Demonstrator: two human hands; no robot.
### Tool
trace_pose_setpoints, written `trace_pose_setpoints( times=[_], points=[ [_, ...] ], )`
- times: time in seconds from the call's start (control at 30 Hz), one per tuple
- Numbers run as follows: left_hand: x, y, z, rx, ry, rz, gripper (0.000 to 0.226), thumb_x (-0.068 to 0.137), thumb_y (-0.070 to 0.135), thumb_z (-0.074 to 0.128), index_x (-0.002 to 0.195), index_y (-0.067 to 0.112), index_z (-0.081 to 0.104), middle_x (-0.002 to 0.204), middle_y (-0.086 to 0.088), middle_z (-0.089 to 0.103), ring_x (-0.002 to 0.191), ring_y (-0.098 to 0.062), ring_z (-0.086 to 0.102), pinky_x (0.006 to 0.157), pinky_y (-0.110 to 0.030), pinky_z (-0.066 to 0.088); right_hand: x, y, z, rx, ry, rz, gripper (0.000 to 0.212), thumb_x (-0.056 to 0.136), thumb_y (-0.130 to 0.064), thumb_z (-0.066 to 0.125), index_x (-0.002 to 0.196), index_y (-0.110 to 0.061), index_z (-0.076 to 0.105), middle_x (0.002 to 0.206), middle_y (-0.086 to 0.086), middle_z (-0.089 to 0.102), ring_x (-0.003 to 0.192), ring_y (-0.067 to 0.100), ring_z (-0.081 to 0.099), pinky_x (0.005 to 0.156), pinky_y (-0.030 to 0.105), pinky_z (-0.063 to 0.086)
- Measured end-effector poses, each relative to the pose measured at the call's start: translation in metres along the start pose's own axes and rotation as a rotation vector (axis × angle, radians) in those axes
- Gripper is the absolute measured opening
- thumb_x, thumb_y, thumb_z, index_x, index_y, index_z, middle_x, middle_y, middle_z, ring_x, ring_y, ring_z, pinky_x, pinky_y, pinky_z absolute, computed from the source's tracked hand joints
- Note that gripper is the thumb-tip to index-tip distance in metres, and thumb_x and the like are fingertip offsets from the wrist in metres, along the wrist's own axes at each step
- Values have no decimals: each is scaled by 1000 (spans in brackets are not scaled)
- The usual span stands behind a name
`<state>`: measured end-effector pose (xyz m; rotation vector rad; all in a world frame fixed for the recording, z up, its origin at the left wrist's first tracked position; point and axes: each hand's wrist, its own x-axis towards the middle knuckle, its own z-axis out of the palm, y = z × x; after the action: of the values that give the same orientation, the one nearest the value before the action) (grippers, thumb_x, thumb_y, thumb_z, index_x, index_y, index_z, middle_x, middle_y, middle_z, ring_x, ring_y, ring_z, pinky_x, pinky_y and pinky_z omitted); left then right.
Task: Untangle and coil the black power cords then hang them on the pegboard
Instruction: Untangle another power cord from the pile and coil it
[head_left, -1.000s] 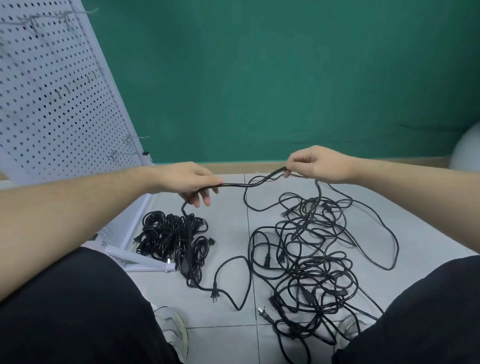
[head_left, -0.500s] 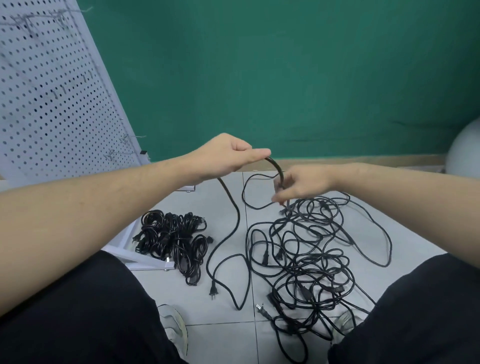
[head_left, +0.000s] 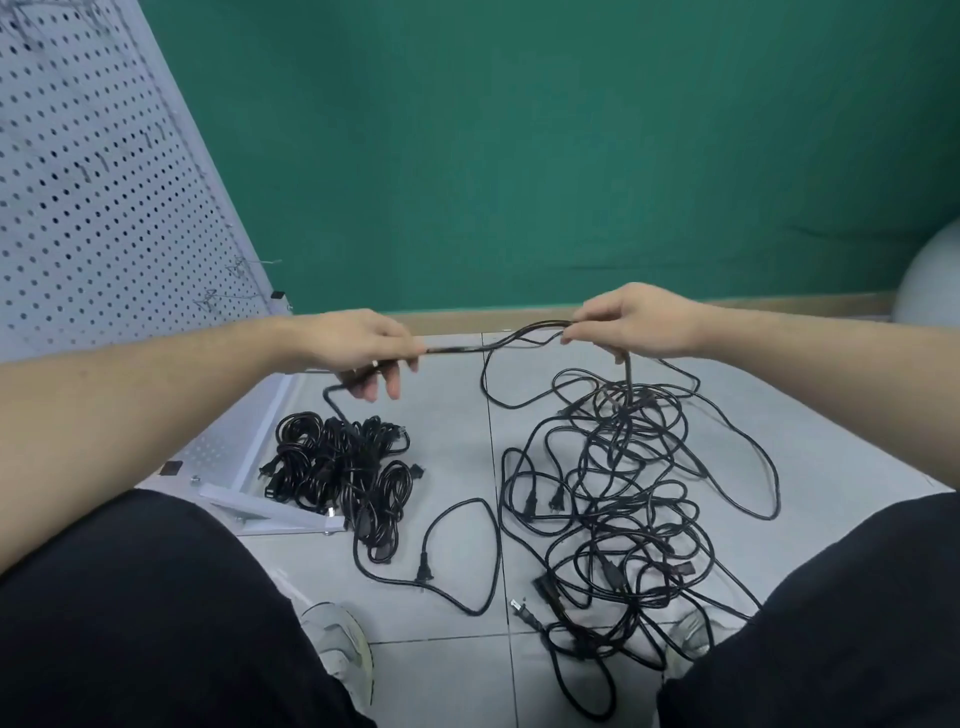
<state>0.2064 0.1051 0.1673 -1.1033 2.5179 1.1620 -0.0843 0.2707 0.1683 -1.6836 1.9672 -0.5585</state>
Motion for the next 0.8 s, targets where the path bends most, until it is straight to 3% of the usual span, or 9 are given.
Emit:
trace_pose_setpoints(
  times=[0.07,0.17,0.23,0.3,0.4,0.47,0.57,0.67,0.8],
  points=[
    [2,4,8,-90,-21,18,24,105,37,52,117,20,63,99,-14,76,76,-21,69,85,-41,58,0,-11,5,-62,-21,-46,19,97,-39,65,98,-25,77,71,-6,63,52,3,49,54,10,41],
    [9,32,26,-316,-34,58,28,104,39,49,121,22,64,88,-10,69,77,-24,69,92,-42,59,3,-24,16,-101,-45,-127,20,96,-43,65,101,-27,78,77,-3,70,54,4,48,61,20,45],
    [11,52,38,-366,-71,58,37,105,47,46,118,17,65,83,-7,60,70,-22,64,85,-40,61,4,-32,20,-88,-43,-169,18,96,-41,65,100,-29,77,67,-5,64,53,6,47,54,16,40],
    [10,65,47,-291,-84,72,43,104,53,45,108,16,66,77,-1,48,60,-16,49,66,-31,54,5,-38,20,-77,-66,-175,15,97,-40,64,95,-32,77,64,-6,63,53,8,49,54,16,40],
    [7,75,44,-69,88,145,46,101,59,48,79,20,58,66,4,37,57,-16,33,52,-23,33,6,-38,16,-12,-145,-126,21,96,-35,67,82,-21,73,72,-5,72,62,7,59,65,14,46],
    [5,80,39,-69,191,199,51,97,62,54,66,22,44,57,7,30,52,-14,27,45,-24,22,8,-31,16,-32,-203,-78,19,95,-35,68,81,-23,74,82,-8,76,73,3,64,73,11,46],
    [2,83,35,-186,261,294,58,93,57,64,59,24,31,53,8,21,51,-15,19,47,-28,16,11,-12,26,-222,-325,-32,17,96,-39,66,97,-23,74,94,-11,75,88,7,66,82,19,47],
    [-2,81,33,-282,296,362,60,90,50,71,54,23,31,55,2,23,61,-30,21,61,-34,20,10,13,37,-371,-505,8,16,100,-36,62,104,-22,68,96,-7,74,94,16,67,72,18,45],
    [-6,71,25,-135,218,349,56,92,45,72,52,18,44,51,0,32,57,-27,27,53,-30,25,9,31,31,-361,-397,59,15,103,-32,56,103,-18,63,94,-7,73,90,15,66,75,21,47]
  ],
)
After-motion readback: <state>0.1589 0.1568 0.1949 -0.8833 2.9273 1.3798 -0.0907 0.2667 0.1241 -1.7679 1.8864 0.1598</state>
